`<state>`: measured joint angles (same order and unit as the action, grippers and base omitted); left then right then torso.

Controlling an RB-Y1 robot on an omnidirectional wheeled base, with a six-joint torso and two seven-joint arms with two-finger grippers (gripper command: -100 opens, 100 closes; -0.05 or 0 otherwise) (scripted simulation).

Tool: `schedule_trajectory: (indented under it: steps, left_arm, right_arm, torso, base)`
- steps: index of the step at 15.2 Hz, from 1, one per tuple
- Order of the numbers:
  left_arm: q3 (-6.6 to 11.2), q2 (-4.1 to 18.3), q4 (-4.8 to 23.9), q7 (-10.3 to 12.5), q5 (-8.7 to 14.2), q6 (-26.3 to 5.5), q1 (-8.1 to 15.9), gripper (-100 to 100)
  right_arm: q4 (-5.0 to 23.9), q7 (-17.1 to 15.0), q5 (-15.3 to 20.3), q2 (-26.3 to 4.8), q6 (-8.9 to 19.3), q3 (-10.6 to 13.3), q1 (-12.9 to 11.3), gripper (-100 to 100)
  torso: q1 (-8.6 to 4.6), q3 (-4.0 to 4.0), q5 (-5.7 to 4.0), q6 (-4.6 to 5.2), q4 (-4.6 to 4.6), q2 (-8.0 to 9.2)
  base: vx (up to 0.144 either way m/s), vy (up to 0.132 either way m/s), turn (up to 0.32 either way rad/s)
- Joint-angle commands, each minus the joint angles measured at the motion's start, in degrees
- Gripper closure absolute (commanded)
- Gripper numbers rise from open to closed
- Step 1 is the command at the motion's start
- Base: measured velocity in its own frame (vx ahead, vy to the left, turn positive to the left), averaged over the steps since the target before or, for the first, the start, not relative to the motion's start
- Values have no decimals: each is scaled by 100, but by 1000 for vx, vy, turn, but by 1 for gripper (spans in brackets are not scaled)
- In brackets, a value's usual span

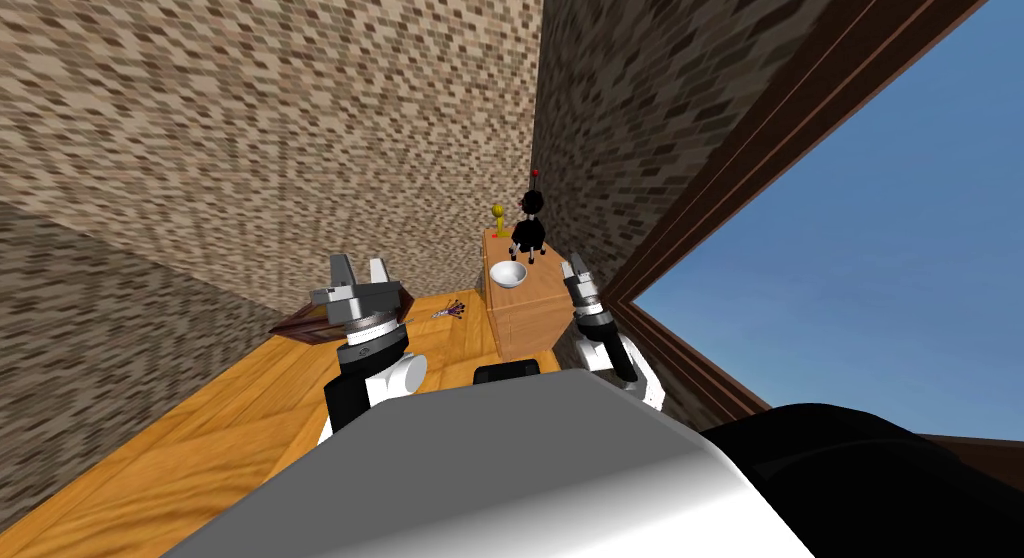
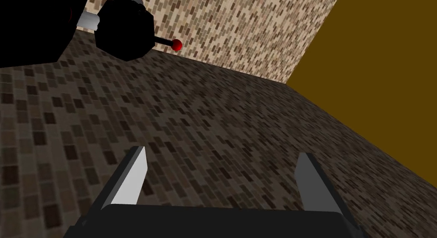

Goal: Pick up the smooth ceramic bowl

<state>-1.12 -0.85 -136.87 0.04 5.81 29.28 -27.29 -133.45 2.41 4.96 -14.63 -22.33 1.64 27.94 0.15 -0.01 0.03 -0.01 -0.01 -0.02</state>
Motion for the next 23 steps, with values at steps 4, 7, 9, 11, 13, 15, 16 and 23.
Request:
schedule_trajectory:
  steps: [4,7,9,11,13,15,16,23]
  left_arm:
    - [0,0,0,0,0,0,0,0]
    - [0,0,0,0,0,0,0,0]
    - [0,0,0,0,0,0,0,0]
    - [0,0,0,0,0,0,0,0]
    - [0,0,0,0,0,0,0,0]
    - [0,0,0,0,0,0,0,0]
    - [0,0,0,0,0,0,0,0]
    - [0,0,0,0,0,0,0,0]
  right_arm:
    - [113,32,247,-629,-55,-110,28,-100]
    - [188,48,400,-958,-86,-183,40,-100]
    - [268,65,563,-1250,-119,-261,52,-100]
    - [353,84,736,-1480,-154,-343,66,-100]
    - [353,84,736,-1644,-154,-343,66,-100]
    - [442,103,917,-1952,-192,-428,81,-100]
    - [442,103,917,-1997,-192,-428,81,-100]
    - [730,167,1504,-2893,-316,-698,133,-100]
  torso:
    - [-1,0,0,0,0,1]
    - [6,0,2,0,0,1]
    - [3,0,1,0,0,-1]
    - [0,0,1,1,0,-1]
    - [1,-1,1,0,0,-1]
    - [4,0,1,0,0,1]
    - [6,1,2,0,0,2]
    - [5,0,2,1,0,0]
  base:
    - [3,39,17]
    - [4,53,22]
    - [7,48,26]
    - [8,36,18]
    - [4,42,18]
    - [-2,57,31]
    - [-1,46,4]
    - [6,50,24]
